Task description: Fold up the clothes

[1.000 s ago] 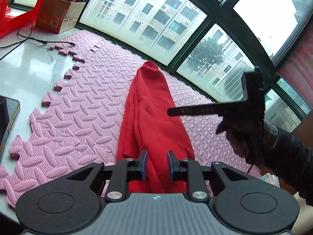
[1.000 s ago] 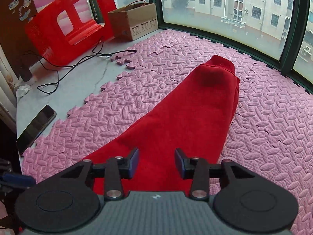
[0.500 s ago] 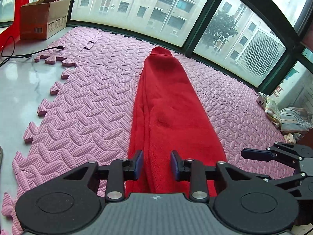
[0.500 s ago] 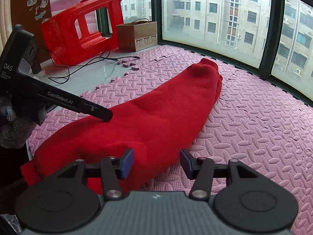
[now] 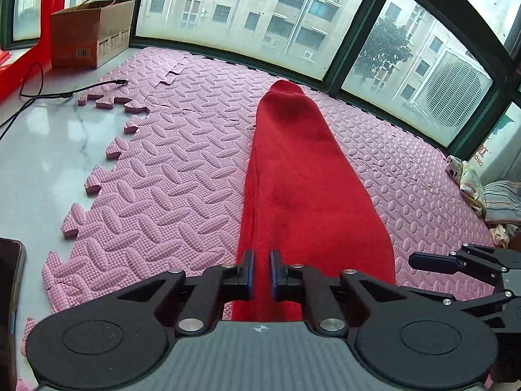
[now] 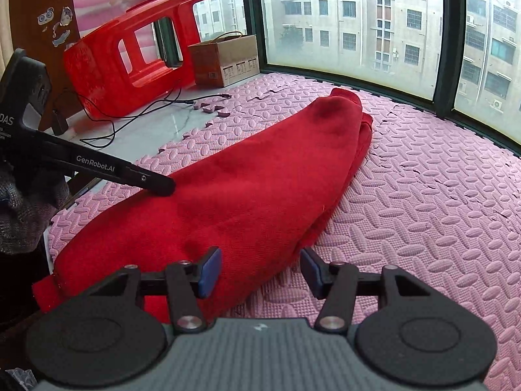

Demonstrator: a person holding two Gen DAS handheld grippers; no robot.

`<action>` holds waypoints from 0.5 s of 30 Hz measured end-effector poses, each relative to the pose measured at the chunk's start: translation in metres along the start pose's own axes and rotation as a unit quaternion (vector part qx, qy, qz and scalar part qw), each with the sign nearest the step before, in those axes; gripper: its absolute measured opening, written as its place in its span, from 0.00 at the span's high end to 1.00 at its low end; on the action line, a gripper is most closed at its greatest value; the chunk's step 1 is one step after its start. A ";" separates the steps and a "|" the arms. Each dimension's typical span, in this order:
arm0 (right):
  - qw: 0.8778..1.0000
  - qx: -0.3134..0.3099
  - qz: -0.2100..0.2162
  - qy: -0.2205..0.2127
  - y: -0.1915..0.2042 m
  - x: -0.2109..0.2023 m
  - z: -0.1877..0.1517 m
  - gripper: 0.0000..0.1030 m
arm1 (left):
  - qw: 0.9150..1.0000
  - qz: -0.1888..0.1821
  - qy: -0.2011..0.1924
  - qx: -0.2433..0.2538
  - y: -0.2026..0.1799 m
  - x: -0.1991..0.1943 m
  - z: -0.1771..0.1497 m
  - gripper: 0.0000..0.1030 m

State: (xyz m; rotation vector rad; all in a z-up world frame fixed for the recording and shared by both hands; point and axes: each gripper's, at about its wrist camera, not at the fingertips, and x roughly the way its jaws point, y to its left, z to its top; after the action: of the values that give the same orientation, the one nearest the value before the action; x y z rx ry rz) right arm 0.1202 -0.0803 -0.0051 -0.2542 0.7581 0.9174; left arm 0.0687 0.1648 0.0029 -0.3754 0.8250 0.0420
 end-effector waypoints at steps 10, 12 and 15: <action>0.998 0.049 0.028 0.019 -0.034 0.011 0.007 0.47 | 0.998 -0.029 -0.024 0.052 -0.026 0.002 0.050 0.85; 0.997 0.060 0.041 0.025 -0.041 0.015 0.006 0.47 | 0.997 -0.052 -0.018 0.062 -0.037 0.016 0.059 0.86; 0.996 0.066 0.057 0.028 -0.049 0.018 0.004 0.46 | 0.994 -0.076 0.006 0.077 -0.048 0.041 0.066 0.85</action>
State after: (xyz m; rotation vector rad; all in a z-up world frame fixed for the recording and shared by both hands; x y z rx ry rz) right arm 0.1679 -0.0961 -0.0201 -0.1217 0.8881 0.9665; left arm 0.1522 0.1378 0.0284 -0.2910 0.8049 -0.1646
